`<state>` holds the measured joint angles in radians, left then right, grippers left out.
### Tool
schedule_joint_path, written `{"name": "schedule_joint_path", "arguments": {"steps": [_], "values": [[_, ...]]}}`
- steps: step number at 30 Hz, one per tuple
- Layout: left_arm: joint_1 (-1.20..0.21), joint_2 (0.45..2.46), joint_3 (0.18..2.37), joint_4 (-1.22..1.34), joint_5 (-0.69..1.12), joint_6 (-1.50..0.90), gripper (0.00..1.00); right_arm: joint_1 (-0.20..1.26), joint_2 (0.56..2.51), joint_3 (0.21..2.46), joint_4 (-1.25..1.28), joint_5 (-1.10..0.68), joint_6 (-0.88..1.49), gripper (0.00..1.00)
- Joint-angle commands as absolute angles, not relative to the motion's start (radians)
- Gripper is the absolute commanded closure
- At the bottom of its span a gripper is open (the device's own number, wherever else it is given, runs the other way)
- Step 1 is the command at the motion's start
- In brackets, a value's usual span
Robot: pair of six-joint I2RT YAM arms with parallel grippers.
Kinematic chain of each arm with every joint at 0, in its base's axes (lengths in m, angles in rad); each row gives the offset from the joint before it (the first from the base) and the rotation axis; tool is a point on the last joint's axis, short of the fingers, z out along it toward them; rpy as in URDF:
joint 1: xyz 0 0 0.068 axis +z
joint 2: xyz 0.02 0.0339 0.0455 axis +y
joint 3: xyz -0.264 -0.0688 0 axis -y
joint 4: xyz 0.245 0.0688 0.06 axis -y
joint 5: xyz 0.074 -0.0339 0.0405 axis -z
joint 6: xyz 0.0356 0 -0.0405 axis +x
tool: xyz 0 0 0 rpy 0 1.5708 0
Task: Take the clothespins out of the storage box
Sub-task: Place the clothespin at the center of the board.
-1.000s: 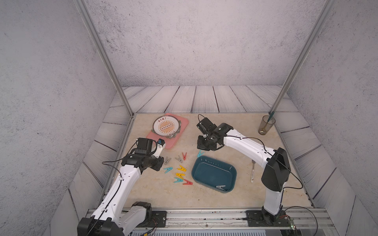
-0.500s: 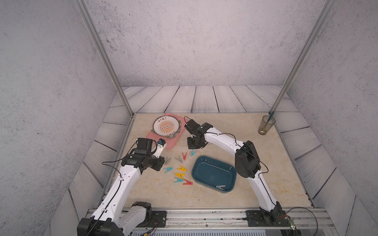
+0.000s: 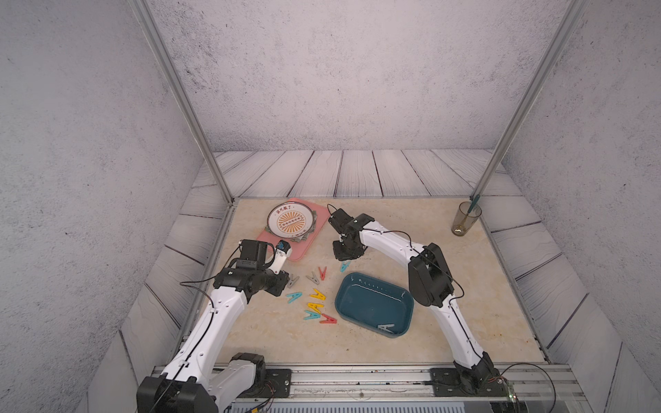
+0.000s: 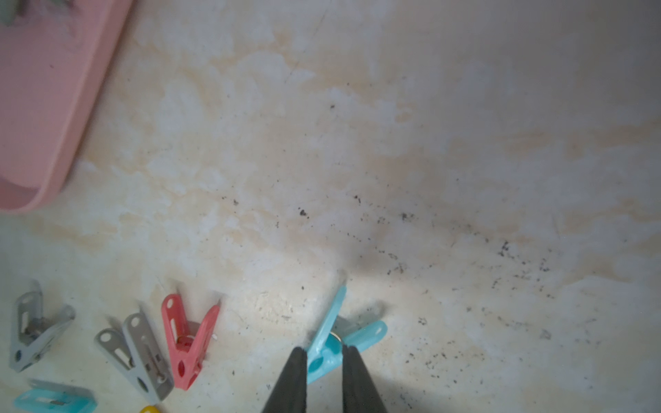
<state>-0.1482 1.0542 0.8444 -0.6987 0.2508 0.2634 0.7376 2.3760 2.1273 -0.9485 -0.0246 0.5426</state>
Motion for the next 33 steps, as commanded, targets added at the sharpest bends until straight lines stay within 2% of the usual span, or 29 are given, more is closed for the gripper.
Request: {"name": "schedule_joint_path", "arguments": {"steps": [1,12,20,26,29,31,33], "values": [[-0.138,1.038,0.837,-0.664,0.243,0.274,0.59,0.705,2.341,2.098,-0.953,-0.037,0.522,0.73],[-0.097,0.997,0.77,-0.569,0.241,0.308,0.53,0.518,2.048,1.837,-0.83,-0.037,0.453,0.61],[-0.076,0.983,0.708,-0.439,0.192,0.281,0.4,0.373,1.818,1.575,-0.745,0.025,0.347,0.57],[-0.057,1.021,0.693,-0.366,0.186,0.263,0.37,0.284,1.658,1.395,-0.647,0.075,0.28,0.44],[-0.046,1.04,0.69,-0.33,0.18,0.248,0.33,0.244,1.594,1.322,-0.591,0.09,0.256,0.39],[-0.04,1.048,0.687,-0.311,0.175,0.241,0.27,0.221,1.564,1.292,-0.573,0.099,0.243,0.36],[-0.036,1.052,0.684,-0.296,0.175,0.238,0.27,0.2,1.544,1.273,-0.562,0.101,0.23,0.33]]}}
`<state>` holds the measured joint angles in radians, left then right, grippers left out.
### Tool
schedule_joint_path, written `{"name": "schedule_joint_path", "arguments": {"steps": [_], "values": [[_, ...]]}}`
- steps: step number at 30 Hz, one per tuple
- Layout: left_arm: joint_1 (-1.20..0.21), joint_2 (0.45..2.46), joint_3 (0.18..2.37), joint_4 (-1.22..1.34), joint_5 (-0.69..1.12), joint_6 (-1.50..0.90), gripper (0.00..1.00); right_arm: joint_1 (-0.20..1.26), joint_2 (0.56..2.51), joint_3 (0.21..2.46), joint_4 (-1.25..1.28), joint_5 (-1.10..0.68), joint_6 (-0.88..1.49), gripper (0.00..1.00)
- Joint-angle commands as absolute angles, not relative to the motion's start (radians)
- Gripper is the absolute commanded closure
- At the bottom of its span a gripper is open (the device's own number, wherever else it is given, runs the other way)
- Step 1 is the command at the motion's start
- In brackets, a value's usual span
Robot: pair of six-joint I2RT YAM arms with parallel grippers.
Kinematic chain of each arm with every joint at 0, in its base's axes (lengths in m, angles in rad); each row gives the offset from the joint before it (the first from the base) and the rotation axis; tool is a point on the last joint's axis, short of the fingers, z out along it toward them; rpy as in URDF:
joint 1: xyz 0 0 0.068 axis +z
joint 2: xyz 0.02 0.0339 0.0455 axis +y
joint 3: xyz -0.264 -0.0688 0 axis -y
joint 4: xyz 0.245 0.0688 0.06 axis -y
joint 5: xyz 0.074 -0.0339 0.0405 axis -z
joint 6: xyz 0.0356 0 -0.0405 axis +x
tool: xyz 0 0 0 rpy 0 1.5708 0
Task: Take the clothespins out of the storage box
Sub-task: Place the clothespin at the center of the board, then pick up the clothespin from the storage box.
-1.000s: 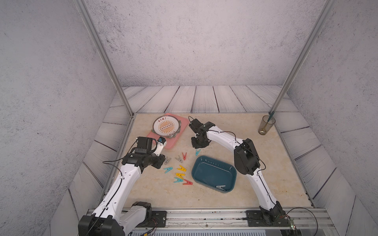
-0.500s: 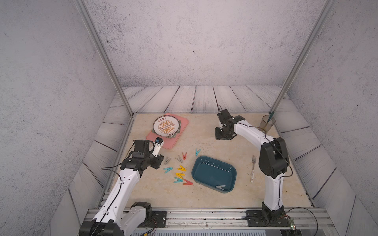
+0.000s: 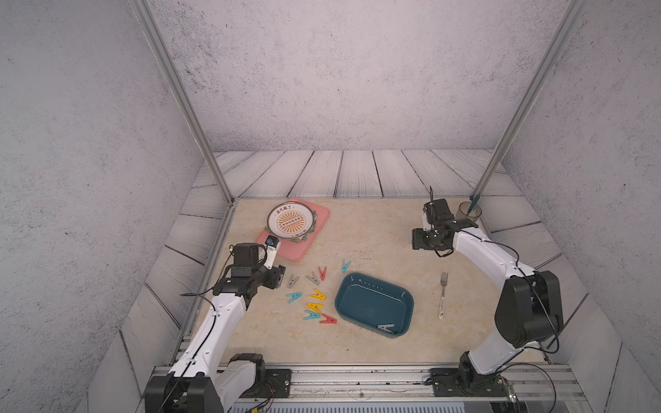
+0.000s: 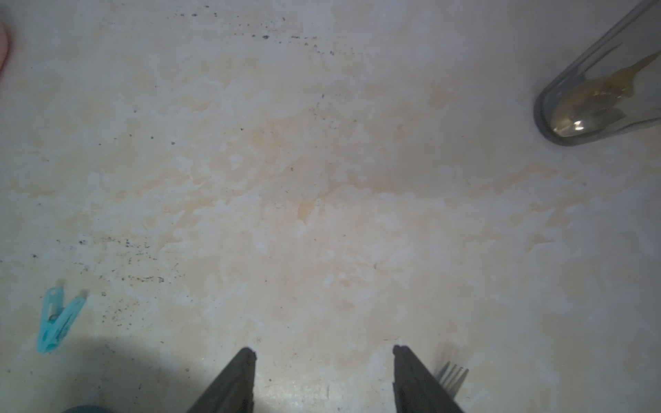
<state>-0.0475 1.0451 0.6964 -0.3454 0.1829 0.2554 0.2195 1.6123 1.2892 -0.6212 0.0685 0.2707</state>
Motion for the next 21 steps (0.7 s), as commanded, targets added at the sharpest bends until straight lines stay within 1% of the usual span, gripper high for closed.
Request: {"name": "schedule_joint_path", "arguments": {"steps": [1,2,8,11,12,13,21], "values": [[-0.035,1.056,0.683,-0.29,0.173,0.236,0.26,0.189,1.536,1.265,-0.559,0.103,0.223,0.32],[-0.034,1.058,0.681,-0.284,0.171,0.232,0.21,0.18,1.53,1.258,-0.557,0.106,0.217,0.3],[-0.034,1.072,0.676,-0.254,0.163,0.212,0.2,0.135,1.484,1.204,-0.519,0.109,0.216,0.23],[-0.033,1.077,0.677,-0.249,0.158,0.206,0.19,0.118,1.457,1.172,-0.49,0.109,0.229,0.22],[-0.032,1.077,0.677,-0.247,0.154,0.203,0.0,0.114,1.452,1.164,-0.484,0.108,0.233,0.21],[-0.032,1.075,0.674,-0.243,0.15,0.201,0.02,0.111,1.448,1.159,-0.481,0.105,0.233,0.21],[-0.032,1.059,0.661,-0.239,0.173,0.198,0.02,0.105,1.447,1.146,-0.483,0.082,0.235,0.19]]}}
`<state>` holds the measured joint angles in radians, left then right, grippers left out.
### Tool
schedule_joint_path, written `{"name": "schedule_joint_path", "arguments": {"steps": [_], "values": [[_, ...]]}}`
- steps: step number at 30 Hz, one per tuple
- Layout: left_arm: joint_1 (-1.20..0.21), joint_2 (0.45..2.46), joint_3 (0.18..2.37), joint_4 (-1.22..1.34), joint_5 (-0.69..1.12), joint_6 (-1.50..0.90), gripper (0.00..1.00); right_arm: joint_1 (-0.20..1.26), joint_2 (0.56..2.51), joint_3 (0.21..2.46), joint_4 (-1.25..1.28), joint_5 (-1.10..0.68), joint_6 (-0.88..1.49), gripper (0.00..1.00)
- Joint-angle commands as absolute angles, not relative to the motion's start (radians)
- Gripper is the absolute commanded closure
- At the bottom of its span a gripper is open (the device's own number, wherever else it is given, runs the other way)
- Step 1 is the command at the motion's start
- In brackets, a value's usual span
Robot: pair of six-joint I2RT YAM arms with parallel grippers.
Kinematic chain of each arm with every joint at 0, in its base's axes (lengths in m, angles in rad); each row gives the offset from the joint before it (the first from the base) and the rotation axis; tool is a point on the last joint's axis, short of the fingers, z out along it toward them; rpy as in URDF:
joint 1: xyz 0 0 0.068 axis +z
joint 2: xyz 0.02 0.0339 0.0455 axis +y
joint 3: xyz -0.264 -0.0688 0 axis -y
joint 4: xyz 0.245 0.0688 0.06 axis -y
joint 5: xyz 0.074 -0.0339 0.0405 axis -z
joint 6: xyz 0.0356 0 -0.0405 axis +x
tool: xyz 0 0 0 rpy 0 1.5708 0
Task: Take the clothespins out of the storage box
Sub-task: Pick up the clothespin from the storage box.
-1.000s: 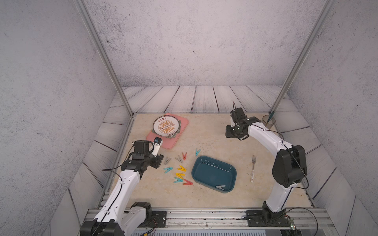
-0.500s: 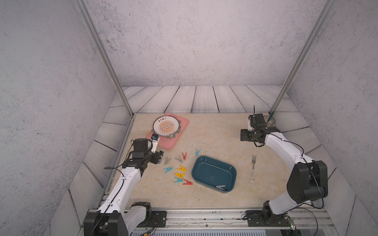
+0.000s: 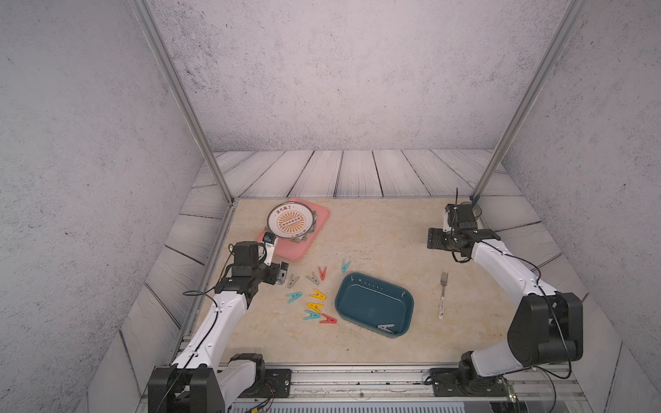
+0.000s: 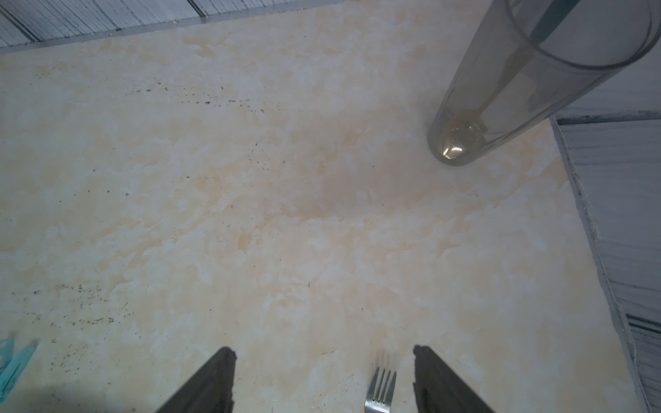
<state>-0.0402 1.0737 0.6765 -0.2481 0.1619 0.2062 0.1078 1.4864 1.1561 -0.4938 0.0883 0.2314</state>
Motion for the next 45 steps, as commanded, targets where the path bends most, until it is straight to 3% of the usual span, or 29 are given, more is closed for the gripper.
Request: {"name": "schedule_joint_path", "arguments": {"steps": [1,9,22,29,36,45], "values": [[-0.032,1.055,0.663,-0.244,0.192,0.203,0.02,0.104,1.445,1.147,-0.486,0.074,0.232,0.19],[-0.032,1.032,0.643,-0.228,0.344,0.233,0.0,0.104,1.424,1.112,-0.518,-0.051,0.182,0.22],[-0.034,1.095,0.654,-0.178,0.391,0.335,0.01,0.105,1.355,0.993,-0.511,-0.14,0.097,0.26],[-0.032,1.046,0.526,-0.005,0.386,0.353,0.02,0.104,1.287,0.854,-0.351,-0.029,0.091,0.2],[-0.026,1.045,0.489,0.05,0.383,0.287,0.02,0.104,1.234,0.689,-0.135,0.125,0.16,0.08],[-0.006,0.991,0.454,0.068,0.357,0.258,0.02,0.099,1.205,0.607,-0.067,0.199,0.142,0.08]]}}
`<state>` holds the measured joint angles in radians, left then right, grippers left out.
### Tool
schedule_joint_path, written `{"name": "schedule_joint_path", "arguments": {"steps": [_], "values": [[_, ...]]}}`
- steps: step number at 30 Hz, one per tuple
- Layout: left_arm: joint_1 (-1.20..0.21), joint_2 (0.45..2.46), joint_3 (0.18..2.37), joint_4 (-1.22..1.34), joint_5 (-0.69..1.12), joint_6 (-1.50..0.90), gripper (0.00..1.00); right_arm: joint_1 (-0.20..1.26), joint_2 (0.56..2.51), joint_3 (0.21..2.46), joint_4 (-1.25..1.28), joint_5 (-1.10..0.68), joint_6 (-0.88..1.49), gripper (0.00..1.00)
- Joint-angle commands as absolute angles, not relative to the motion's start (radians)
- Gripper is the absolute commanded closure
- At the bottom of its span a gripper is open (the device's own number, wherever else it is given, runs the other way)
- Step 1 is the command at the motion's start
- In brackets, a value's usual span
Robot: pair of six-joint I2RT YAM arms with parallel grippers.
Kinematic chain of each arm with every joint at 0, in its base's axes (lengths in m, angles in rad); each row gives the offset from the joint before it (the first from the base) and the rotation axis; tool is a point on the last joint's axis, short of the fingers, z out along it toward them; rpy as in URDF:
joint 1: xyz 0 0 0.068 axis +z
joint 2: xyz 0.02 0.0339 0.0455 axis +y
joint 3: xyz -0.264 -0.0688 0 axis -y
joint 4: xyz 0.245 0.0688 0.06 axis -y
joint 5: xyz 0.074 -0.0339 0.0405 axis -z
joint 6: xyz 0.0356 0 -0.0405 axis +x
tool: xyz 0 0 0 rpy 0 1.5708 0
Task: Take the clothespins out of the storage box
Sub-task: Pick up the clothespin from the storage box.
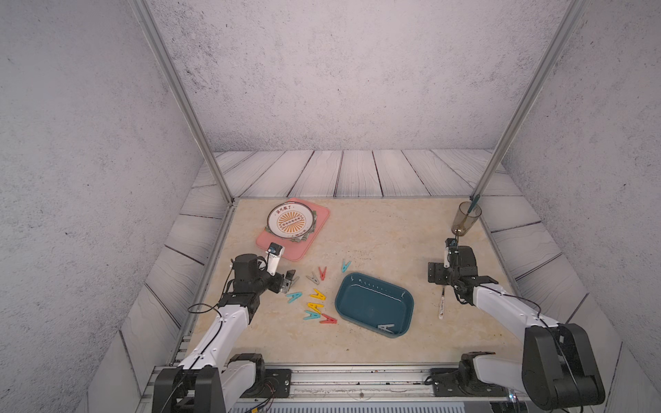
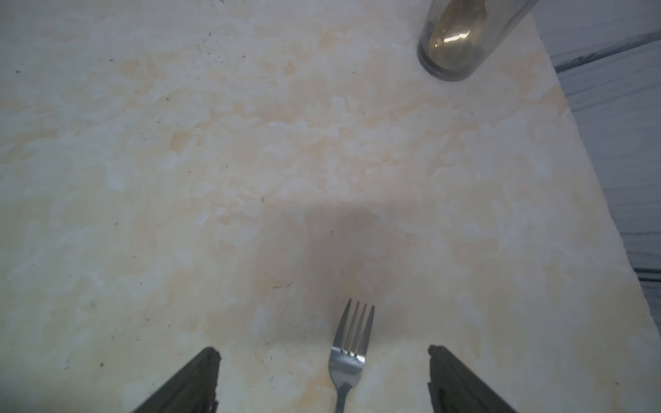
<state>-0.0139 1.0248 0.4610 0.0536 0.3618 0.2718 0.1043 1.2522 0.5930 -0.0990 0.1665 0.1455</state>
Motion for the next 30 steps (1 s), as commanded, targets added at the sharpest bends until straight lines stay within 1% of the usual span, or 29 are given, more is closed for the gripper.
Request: {"name": "schedule_joint_path", "arguments": {"steps": [1,4,6,8,10,13,14,15,17,21,26,28,30], "values": [[-0.006,0.975,0.451,0.059,0.364,0.258,0.02,0.1,1.196,0.609,-0.077,0.189,0.134,0.08],[-0.007,0.941,0.442,0.032,0.391,0.26,0.01,0.099,1.181,0.609,-0.091,0.175,0.107,0.08],[-0.008,0.926,0.444,0.01,0.409,0.261,0.02,0.099,1.18,0.639,-0.148,0.122,0.08,0.11],[-0.008,0.909,0.445,-0.008,0.428,0.272,0.02,0.101,1.175,0.69,-0.242,0.037,0.06,0.15],[-0.007,0.891,0.444,-0.023,0.448,0.288,0.02,0.101,1.152,0.753,-0.374,-0.084,0.031,0.19],[-0.007,0.873,0.449,-0.054,0.468,0.322,0.02,0.111,1.102,0.827,-0.544,-0.209,0.002,0.28],[-0.007,0.871,0.451,-0.064,0.472,0.332,0.02,0.121,1.086,0.851,-0.603,-0.265,-0.023,0.33],[-0.008,0.871,0.451,-0.068,0.475,0.342,0.02,0.145,1.071,0.87,-0.655,-0.312,-0.064,0.36],[-0.008,0.874,0.451,-0.078,0.48,0.369,0.02,0.227,1.06,0.914,-0.756,-0.343,-0.137,0.4],[-0.008,0.877,0.455,-0.092,0.471,0.386,0.02,0.434,1.144,1.022,-0.951,-0.325,-0.238,0.42],[-0.008,0.875,0.46,-0.104,0.482,0.398,0.02,0.594,1.275,1.089,-1.033,-0.32,-0.306,0.45],[-0.007,0.874,0.465,-0.112,0.481,0.408,0.02,0.634,1.325,1.095,-1.044,-0.307,-0.333,0.46],[-0.007,0.873,0.466,-0.112,0.478,0.411,0.02,0.667,1.386,1.102,-1.053,-0.304,-0.365,0.48]]}}
